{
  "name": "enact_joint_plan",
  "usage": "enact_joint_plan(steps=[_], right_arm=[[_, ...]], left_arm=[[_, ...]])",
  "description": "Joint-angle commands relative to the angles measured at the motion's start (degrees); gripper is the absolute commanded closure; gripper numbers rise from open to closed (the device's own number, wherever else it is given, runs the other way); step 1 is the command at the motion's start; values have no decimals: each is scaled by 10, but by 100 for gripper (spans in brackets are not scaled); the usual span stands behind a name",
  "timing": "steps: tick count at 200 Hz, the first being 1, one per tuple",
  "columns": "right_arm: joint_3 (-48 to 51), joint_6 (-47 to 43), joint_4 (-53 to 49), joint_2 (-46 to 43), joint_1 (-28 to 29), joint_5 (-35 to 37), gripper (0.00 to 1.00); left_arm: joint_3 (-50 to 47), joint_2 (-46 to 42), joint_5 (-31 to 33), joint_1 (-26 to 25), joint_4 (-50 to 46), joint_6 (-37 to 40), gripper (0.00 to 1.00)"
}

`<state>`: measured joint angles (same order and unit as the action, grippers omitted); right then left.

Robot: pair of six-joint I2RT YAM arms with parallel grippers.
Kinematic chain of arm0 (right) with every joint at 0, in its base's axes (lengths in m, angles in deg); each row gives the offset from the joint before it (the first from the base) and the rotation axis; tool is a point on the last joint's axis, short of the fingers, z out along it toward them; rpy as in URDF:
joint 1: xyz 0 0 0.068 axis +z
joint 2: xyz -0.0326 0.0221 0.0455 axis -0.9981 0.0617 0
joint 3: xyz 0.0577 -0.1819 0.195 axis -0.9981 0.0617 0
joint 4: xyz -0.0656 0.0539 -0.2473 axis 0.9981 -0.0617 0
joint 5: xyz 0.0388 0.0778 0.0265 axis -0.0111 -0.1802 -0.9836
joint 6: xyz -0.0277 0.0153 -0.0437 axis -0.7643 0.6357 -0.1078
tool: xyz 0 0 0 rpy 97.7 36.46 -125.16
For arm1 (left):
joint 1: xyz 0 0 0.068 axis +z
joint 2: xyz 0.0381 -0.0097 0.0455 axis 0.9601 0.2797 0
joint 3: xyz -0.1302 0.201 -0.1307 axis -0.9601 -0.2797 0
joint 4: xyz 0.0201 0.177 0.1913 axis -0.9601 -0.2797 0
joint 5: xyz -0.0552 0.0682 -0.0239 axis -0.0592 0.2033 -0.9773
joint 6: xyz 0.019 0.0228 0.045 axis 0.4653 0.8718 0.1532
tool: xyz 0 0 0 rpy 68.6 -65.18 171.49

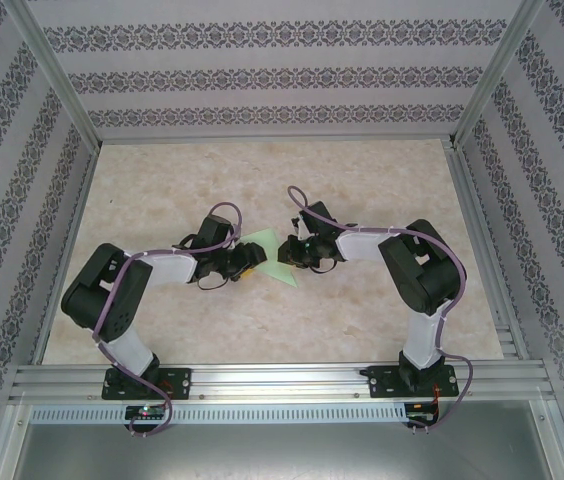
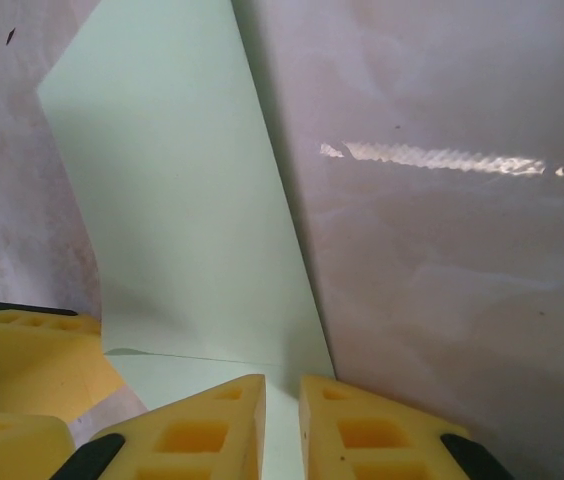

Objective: Fold a paper plane with a square sheet of paper (pick it up from the middle)
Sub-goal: Fold the wing for the fifth time at the center of the table.

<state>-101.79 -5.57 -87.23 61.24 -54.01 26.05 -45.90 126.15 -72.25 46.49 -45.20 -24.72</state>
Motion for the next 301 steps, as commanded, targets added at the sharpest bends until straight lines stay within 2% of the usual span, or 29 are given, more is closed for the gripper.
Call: enact_joint_plan(steps=[1, 61, 99, 121, 143, 196, 235, 301], right_arm=[[13, 4, 19, 13, -7, -11, 82], [20, -21, 47, -2, -8, -28, 74], [24, -67, 50, -34, -8, -7, 62], [32, -101, 56, -72, -7, -1, 60], [65, -142, 80, -119, 7, 30, 54], [115, -302, 88, -171, 72, 192, 45], [186, -421, 225, -169, 110, 200, 40], [182, -528, 292, -110, 154, 234, 40]], left_arm=[[13, 10, -17, -8, 53, -17, 48], [7, 21, -9, -8, 89, -34, 65], [9, 26, 2, -9, 75, -36, 85], [12, 25, 7, -11, 61, -42, 92], [18, 19, 20, -16, 39, -48, 94], [31, 8, 30, -22, 0, -73, 95], [39, -6, 34, -22, -45, -68, 95], [54, -18, 30, -21, -76, -64, 96]])
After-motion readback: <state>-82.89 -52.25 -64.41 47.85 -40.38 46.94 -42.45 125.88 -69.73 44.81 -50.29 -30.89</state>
